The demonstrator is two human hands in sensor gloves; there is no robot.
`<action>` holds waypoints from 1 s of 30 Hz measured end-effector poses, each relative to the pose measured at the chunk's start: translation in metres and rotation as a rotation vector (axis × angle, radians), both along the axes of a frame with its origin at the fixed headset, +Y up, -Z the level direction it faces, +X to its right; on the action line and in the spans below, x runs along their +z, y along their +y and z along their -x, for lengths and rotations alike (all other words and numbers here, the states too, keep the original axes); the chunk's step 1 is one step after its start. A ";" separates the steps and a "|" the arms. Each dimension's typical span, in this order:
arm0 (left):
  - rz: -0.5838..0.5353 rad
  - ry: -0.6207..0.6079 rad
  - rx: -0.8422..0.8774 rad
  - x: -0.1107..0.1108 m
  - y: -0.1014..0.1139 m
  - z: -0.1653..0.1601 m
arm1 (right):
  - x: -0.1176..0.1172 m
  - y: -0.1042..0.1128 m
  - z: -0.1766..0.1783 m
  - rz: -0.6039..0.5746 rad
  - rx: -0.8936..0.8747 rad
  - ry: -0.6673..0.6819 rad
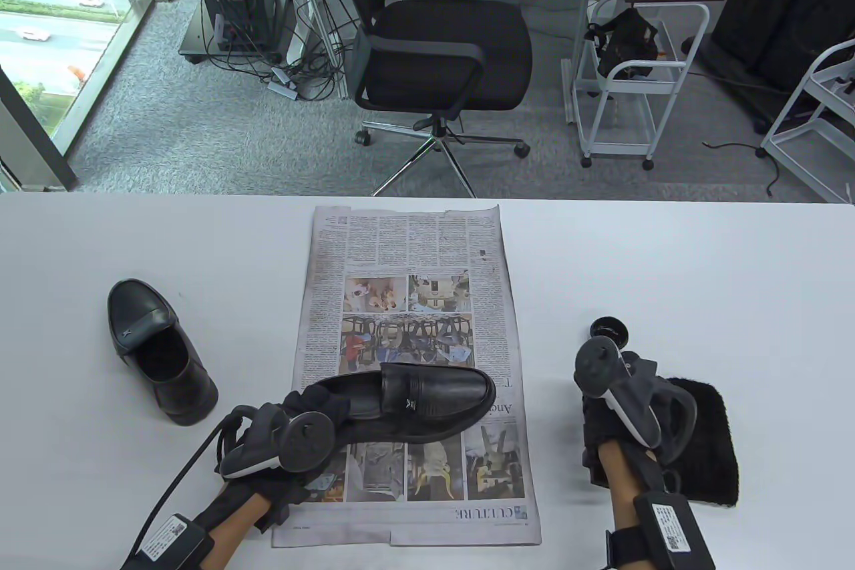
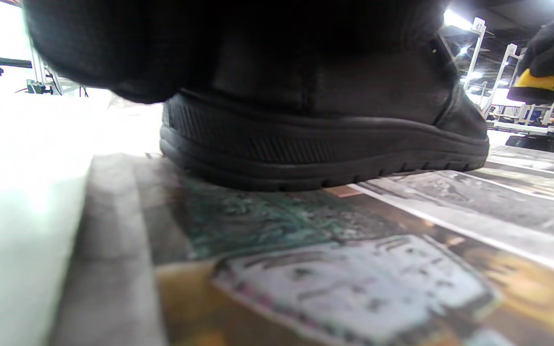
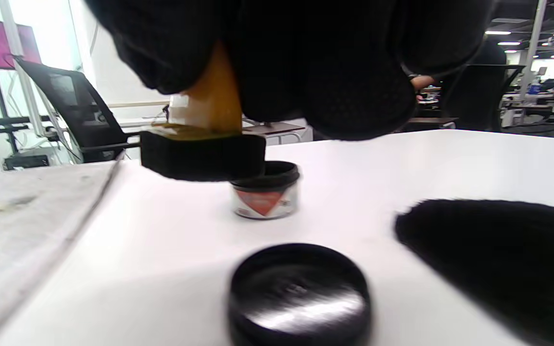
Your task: Dip and apply built-in sponge shoe polish on shoes
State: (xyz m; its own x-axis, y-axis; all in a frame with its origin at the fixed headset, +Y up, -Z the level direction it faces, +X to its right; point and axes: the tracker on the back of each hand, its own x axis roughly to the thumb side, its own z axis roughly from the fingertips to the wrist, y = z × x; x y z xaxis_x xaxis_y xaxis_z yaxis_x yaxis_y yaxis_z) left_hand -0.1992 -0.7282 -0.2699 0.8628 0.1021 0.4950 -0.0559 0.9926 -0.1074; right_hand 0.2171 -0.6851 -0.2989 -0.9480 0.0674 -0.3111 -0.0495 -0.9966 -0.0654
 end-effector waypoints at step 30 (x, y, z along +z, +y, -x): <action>0.015 -0.002 0.017 0.000 0.005 0.002 | 0.042 0.030 0.058 -0.189 -0.094 0.172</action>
State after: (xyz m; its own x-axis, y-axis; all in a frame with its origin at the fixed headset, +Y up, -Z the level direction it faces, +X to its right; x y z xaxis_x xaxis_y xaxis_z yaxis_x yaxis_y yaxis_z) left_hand -0.2017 -0.7230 -0.2703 0.8601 0.1246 0.4947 -0.0729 0.9898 -0.1225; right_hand 0.1591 -0.6551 -0.2565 -0.9725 0.1996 -0.1197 -0.1679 -0.9579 -0.2328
